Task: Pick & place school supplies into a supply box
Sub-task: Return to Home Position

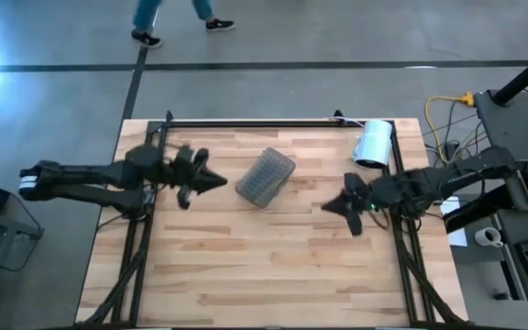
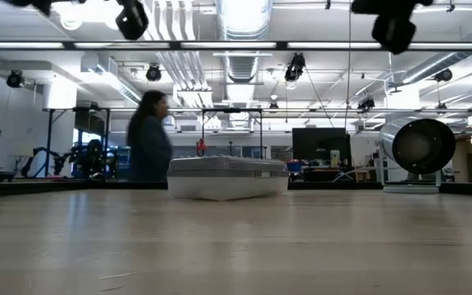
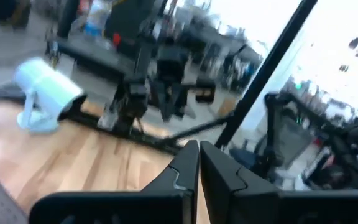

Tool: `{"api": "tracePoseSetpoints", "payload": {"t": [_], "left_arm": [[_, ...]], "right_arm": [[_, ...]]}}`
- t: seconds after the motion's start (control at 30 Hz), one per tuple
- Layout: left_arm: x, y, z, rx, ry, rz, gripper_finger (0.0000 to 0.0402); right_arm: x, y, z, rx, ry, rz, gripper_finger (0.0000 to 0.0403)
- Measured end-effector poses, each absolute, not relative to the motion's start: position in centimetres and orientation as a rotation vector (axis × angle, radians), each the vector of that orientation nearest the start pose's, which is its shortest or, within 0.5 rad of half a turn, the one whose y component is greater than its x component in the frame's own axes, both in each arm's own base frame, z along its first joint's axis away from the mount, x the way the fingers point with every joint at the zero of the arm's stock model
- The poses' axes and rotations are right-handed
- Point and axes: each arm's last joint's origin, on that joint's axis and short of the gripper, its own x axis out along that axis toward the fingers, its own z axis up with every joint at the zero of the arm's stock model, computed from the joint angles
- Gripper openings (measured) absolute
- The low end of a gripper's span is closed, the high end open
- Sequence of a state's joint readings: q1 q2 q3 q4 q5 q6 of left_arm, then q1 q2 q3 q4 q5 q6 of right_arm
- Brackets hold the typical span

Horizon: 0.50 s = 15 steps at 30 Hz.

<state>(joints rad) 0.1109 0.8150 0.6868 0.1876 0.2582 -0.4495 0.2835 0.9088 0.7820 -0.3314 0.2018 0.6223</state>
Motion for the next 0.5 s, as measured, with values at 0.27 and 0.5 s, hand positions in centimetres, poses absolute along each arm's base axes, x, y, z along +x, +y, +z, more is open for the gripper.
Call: {"api": "tracePoseSetpoints", "payload": {"t": [0.27,0.5], "left_arm": [[14.4,0.6,27.2,-0.444,-0.128,-0.115,0.0000],[11.1,0.8,24.4,-0.412,-0.220,-0.086,0.0000]], "right_arm": [[14.8,4.4,25.7,0.513,0.248,0.068,0.0009],[11.0,2.9,22.8,0.527,0.112,0.069,0.0009]]}}
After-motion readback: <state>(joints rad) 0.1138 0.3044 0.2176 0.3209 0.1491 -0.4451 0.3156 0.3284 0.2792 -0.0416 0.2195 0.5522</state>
